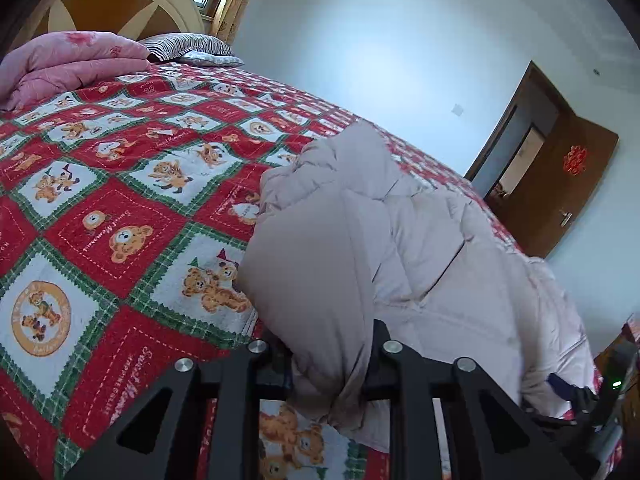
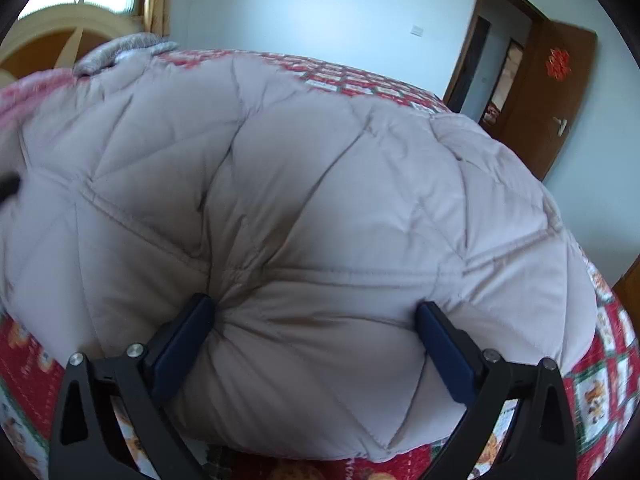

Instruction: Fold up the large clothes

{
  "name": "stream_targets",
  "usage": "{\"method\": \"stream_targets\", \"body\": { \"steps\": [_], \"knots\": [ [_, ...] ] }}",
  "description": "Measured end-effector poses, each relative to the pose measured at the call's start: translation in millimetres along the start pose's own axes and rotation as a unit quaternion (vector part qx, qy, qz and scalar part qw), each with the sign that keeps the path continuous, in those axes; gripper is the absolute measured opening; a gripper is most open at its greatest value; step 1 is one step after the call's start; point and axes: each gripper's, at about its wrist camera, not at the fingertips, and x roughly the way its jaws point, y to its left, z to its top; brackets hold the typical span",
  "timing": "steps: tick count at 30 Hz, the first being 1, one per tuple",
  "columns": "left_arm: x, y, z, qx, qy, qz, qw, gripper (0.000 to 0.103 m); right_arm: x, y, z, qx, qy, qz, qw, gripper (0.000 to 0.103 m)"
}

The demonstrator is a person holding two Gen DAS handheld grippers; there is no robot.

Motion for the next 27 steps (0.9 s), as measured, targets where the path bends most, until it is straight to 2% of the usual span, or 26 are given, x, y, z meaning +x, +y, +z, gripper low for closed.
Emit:
{"method": "stream_targets", "body": {
  "steps": [2,5,8,11,12,14,16,17,19,22,24,25,27],
  "knots": [
    [-18,0,3,-0.002,-0.009,-0.011,0.9999,0.018,-3,7,2,-0.012,0.012,-0.009,1.000,0.102],
    [-55,-3,10,0.002,-0.036,-0.019,0.9991,0.017,-15,30,-5,-0.038,-0.001,-0.007,0.999,0.100],
    [-96,-9,19,0.035,-0.076,-0.007,0.9964,0.016,-32,53,-13,-0.051,-0.008,0.038,0.998,0.101],
    [-133,-17,36,0.080,-0.108,0.006,0.9909,0.016,-55,68,-11,-0.089,-0.018,0.102,0.991,0.097],
    [-140,-19,41,0.086,-0.116,0.011,0.9894,0.016,-65,62,-7,-0.081,-0.028,0.122,0.989,0.096],
    [-149,-26,50,0.104,-0.125,0.009,0.9866,0.016,-80,34,0,-0.036,-0.055,0.129,0.989,0.097],
    [-148,-44,54,0.136,-0.126,0.012,0.9826,0.016,-84,5,6,-0.003,-0.071,0.110,0.991,0.097],
    [-145,-56,55,0.152,-0.125,0.007,0.9803,0.016,-82,-14,9,0.010,-0.072,0.087,0.994,0.097],
    [-138,-83,53,0.183,-0.127,-0.001,0.9749,0.016,-69,-51,13,0.042,-0.065,0.046,0.996,0.097],
    [-124,-131,48,0.224,-0.125,-0.031,0.9661,0.016,-51,-91,8,0.087,-0.034,0.025,0.995,0.097],
    [-115,-157,45,0.246,-0.120,-0.048,0.9606,0.016,-43,-113,-1,0.103,-0.018,0.025,0.994,0.093],
    [-108,-173,42,0.260,-0.116,-0.058,0.9568,0.016,-37,-123,-5,0.110,-0.008,0.036,0.993,0.089],
    [-99,-197,35,0.286,-0.106,-0.074,0.9496,0.016,-29,-134,-12,0.125,0.006,0.052,0.991,0.087]
  ]
}}
